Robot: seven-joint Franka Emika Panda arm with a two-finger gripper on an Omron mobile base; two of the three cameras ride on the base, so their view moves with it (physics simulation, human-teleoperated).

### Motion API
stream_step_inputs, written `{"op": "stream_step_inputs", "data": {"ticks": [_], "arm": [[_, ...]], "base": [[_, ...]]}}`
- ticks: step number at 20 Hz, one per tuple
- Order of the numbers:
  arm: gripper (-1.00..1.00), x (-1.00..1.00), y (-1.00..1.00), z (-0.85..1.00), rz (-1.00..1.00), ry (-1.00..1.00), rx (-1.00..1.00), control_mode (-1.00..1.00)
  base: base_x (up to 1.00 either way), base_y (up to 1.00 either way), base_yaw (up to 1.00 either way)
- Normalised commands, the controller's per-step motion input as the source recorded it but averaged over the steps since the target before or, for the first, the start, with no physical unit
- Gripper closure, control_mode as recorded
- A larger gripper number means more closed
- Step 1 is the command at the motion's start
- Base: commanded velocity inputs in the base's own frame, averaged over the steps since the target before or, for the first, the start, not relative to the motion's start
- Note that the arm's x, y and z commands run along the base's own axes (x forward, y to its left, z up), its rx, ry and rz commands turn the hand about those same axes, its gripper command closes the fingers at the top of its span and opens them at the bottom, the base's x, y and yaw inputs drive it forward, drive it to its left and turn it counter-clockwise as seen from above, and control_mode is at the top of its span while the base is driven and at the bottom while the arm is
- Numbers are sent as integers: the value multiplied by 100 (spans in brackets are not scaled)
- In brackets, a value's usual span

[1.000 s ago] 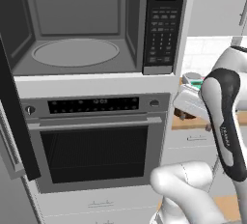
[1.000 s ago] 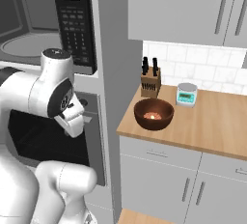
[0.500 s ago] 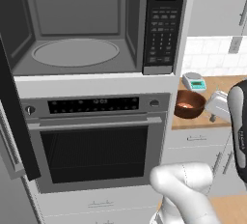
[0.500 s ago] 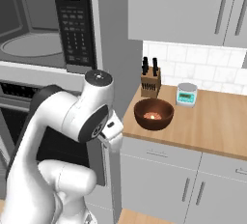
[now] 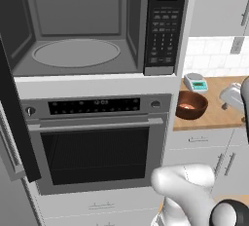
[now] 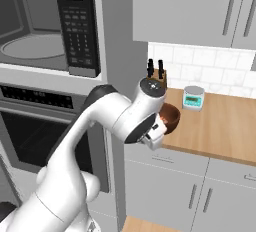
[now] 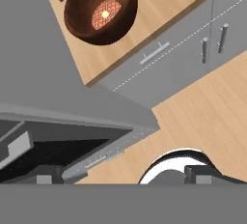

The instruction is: Open the microwave, place the bowl with waffle inside the microwave, then close the microwave door and turn it on.

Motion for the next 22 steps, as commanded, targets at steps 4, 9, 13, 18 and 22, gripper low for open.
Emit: {"op": "stream_step_inputs", "data": {"ticks": [4,9,13,18,22], "arm": [[-100,78,-71,-10,0,-4,4,-100],[-100,87,-46,-28,0,0,0,-100],[-100,72,-35,-28,5,0,0,-100],[-100,24,-15,-21,14,0,2,-100],[-100,9,0,-30,23,0,1,-100]], "base": [[0,0,0],[0,0,0],[0,0,0],[0,0,0],[0,0,0]]}}
